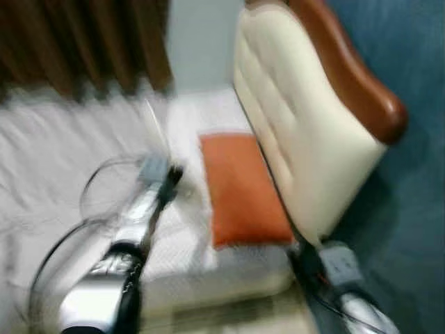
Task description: Clean up the room
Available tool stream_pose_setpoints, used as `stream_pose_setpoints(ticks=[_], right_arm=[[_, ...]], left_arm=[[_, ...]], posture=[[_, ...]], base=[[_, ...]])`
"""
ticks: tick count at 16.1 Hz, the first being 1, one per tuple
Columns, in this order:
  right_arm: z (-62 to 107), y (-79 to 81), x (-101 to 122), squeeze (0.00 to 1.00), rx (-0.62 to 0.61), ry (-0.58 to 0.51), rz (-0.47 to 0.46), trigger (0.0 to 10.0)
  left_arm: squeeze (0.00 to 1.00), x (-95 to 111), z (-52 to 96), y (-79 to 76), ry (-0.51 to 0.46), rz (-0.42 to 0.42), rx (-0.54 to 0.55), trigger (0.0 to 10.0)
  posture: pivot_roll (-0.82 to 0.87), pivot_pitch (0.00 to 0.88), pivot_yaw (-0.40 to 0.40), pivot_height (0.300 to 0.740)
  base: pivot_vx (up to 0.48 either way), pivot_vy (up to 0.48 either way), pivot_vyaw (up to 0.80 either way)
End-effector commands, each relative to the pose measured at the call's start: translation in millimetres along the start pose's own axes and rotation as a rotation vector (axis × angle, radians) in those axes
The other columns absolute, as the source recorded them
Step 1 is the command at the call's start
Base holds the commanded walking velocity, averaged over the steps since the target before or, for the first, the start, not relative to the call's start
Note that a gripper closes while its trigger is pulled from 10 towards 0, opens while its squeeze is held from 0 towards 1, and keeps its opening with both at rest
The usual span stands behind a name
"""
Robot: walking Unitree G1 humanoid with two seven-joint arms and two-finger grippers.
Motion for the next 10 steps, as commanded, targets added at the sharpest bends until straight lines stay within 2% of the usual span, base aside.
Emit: stream_pose_setpoints(ticks=[1, 2, 3, 4, 5, 6, 7, 8, 10], right_arm=[[8.7, -9.3, 19.8, 0.00, -0.011, -0.051, 0.003, 10.0], [20.7, -10.0, 18.9, 0.00, -0.001, -0.037, 0.012, 10.0], [48.7, 1.2, 9.6, 0.00, 0.047, 0.027, 0.020, 10.0], [59.5, 4.8, 9.2, 0.00, 0.063, 0.044, 0.015, 10.0], [69.7, 13.6, 7.7, 0.00, 0.086, 0.070, 0.000, 10.0], [73.3, 18.1, 7.9, 0.00, 0.099, 0.081, -0.007, 10.0], [78.5, 24.6, 10.6, 0.00, 0.123, 0.091, -0.008, 10.0], [77.5, 23.3, 11.2, 0.00, 0.115, 0.093, -0.010, 10.0], [75.7, 18.4, 11.8, 0.00, 0.105, 0.106, -0.010, 10.0]], left_arm=[[0.00, -9.3, 2.2, 2.2, 0.045, 0.043, -0.006, 10.0], [0.00, -14.3, 2.8, 1.5, 0.065, 0.050, -0.007, 10.0], [0.00, -38.4, 10.5, 4.6, 0.158, 0.015, 0.010, 10.0], [0.00, -43.0, 11.2, 1.4, 0.182, -0.015, -0.012, 10.0], [0.00, -47.9, 15.8, 7.7, 0.213, -0.117, -0.006, 10.0], [0.00, -49.9, 19.7, 15.5, 0.227, -0.168, 0.017, 10.0], [0.00, -49.6, 33.8, 47.0, 0.251, -0.258, 0.124, 10.0], [0.00, -39.8, 41.5, 69.4, 0.228, -0.255, 0.219, 10.0], [0.00, -9.3, 53.6, 106.3, 0.127, -0.193, 0.391, 10.0]], posture=[[-0.32, 0.401, -0.071, 0.740], [-0.37, 0.454, -0.103, 0.740], [-0.40, 0.526, -0.128, 0.740], [-0.40, 0.536, -0.131, 0.740], [-0.40, 0.567, -0.134, 0.740], [-0.40, 0.571, -0.133, 0.740], [-0.39, 0.572, -0.120, 0.740], [-0.38, 0.563, -0.116, 0.740], [-0.37, 0.552, -0.116, 0.740]], base=[[0.000, 0.000, 0.00], [0.000, 0.000, 0.00], [0.000, 0.000, 0.00], [0.000, 0.000, 0.00], [0.000, 0.000, 0.00], [0.000, 0.000, 0.00], [0.000, 0.000, 0.00], [0.000, 0.000, 0.00], [0.000, 0.000, 0.00]])
Point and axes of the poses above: a point about 5 cm out from each wrist's last joint towards the gripper, its own z axis pointing back from the gripper into the wrist, its own x axis along the axis of the wrist's last joint, y = z × x, the point moved 3 cm from there along -z, pointing out of the wrist towards the gripper, and after that the axes turned 14 degrees about z, right-handed, at the moved point
